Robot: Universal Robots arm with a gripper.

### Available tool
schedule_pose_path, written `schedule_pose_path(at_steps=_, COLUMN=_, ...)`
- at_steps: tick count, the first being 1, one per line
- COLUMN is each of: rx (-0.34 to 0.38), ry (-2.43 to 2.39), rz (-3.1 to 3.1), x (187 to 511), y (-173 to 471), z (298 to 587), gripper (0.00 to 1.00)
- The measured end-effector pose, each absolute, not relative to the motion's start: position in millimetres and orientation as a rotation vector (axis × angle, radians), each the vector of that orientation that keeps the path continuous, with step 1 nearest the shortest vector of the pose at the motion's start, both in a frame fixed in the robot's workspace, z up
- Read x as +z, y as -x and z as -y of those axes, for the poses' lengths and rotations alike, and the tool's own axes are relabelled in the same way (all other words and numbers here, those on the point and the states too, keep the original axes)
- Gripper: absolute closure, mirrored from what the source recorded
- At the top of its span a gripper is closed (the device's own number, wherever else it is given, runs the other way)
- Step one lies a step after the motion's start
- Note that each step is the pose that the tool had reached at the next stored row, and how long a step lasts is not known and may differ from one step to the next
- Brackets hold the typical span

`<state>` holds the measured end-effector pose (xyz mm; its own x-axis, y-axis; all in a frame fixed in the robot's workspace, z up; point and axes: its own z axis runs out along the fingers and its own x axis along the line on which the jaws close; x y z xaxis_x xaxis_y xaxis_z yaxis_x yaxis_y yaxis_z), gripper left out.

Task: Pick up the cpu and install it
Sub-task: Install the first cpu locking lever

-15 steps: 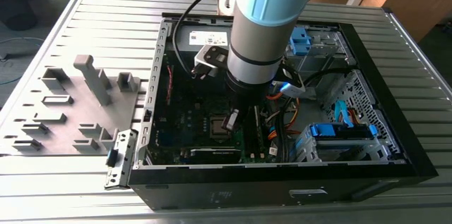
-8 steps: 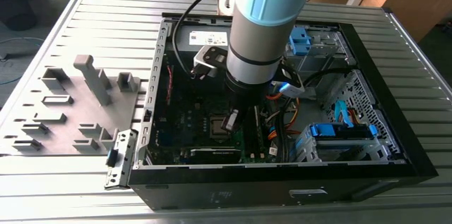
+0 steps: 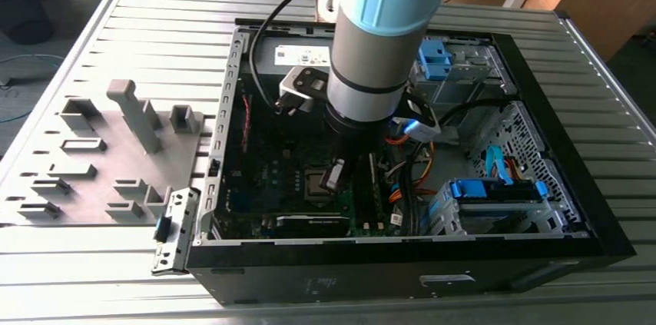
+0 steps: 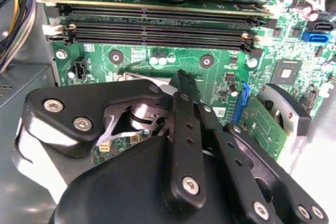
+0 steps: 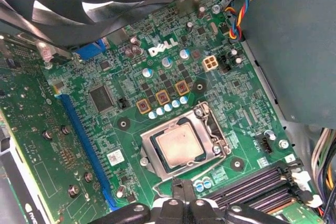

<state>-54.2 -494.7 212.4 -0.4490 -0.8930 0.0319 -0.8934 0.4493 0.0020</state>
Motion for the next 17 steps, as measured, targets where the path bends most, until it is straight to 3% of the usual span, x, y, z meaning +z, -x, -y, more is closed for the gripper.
schedule_pose_path(at_steps=17, rx=0.023, ry=-1.635, rz=2.65, x=211.7, y=57.3, z=491.5, gripper=0.89)
